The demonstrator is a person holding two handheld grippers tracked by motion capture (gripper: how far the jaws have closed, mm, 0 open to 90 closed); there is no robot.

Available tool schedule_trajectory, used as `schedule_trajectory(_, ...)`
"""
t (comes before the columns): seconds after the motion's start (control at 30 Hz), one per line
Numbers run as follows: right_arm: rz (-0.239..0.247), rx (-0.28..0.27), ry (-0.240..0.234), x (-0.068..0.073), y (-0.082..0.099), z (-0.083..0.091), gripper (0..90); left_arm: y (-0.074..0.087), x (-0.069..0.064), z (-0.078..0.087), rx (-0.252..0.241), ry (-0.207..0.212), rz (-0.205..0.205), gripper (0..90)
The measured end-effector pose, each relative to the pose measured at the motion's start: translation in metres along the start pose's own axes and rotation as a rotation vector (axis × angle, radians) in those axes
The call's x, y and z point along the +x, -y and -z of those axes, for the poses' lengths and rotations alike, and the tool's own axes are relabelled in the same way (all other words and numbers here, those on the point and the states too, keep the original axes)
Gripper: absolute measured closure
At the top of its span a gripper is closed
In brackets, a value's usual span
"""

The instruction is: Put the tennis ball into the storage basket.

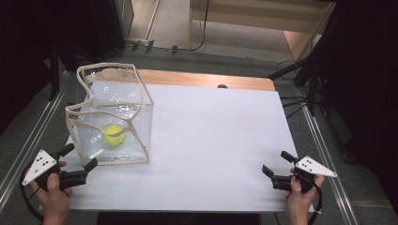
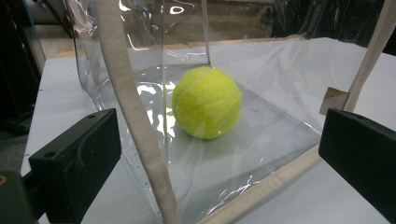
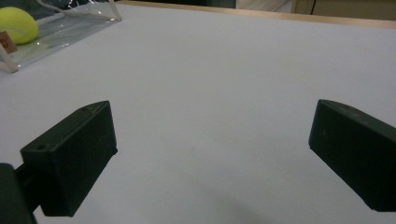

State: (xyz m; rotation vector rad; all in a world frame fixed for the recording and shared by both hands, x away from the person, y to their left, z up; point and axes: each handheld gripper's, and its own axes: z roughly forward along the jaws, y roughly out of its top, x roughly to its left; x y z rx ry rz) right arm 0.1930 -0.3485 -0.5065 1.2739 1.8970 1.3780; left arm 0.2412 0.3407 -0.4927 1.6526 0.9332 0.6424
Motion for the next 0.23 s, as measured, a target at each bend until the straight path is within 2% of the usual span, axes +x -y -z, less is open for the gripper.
schedule_trajectory(0.23,-0.021,-0.001,0.012,-0.0039,0.0043,0.0004,0.0,0.0000,-0.0001,-0.0004,0.000,0.000,0.003,0.0)
